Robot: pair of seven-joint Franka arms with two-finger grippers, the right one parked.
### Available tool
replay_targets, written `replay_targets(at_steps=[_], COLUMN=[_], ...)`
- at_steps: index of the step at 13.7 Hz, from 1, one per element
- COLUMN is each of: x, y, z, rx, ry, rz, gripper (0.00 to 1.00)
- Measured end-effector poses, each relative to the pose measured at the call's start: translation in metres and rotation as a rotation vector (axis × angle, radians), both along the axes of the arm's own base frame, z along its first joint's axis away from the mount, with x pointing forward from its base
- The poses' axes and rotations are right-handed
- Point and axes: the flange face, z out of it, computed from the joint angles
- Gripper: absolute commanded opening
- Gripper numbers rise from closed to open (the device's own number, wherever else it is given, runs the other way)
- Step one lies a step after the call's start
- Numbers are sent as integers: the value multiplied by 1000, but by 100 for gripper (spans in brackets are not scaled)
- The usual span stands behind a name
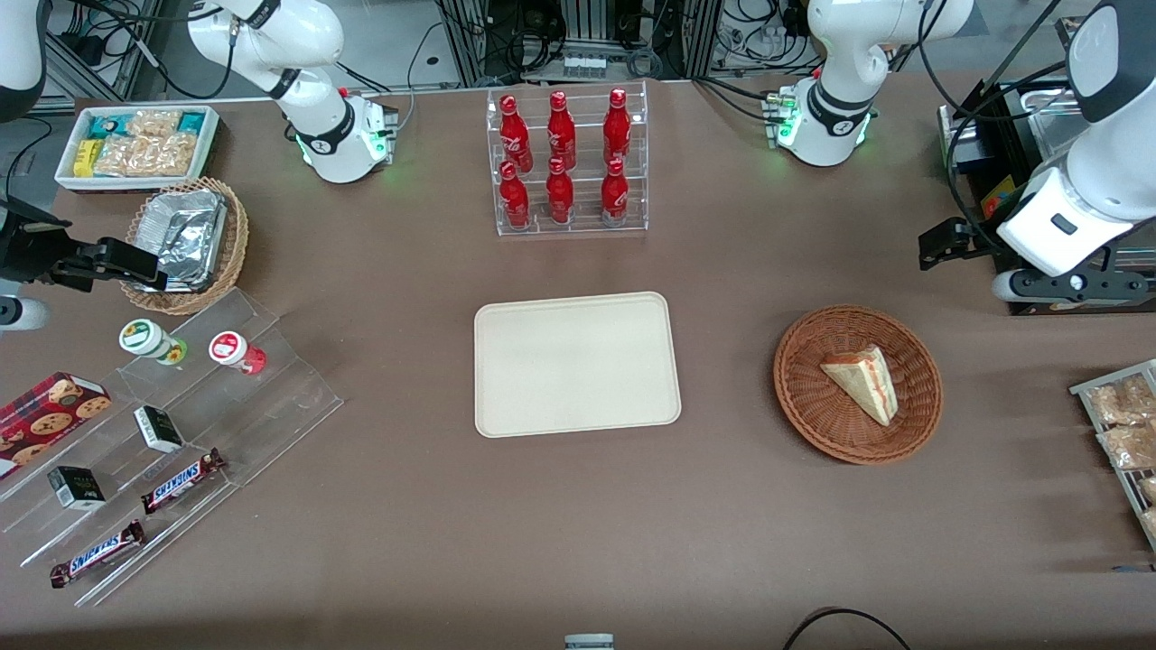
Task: Place sandwich from basket to tray
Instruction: 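Move the left gripper over the wicker basket above the sandwich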
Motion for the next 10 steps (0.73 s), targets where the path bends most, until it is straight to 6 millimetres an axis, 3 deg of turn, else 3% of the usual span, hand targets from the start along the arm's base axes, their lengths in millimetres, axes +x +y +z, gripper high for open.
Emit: replay_targets(at_steps=[6, 10], x=[-1, 13], y=[6, 6], z=[2, -31], rx=[0, 0], ry=[-3, 13], rz=[11, 13], gripper=[100, 100])
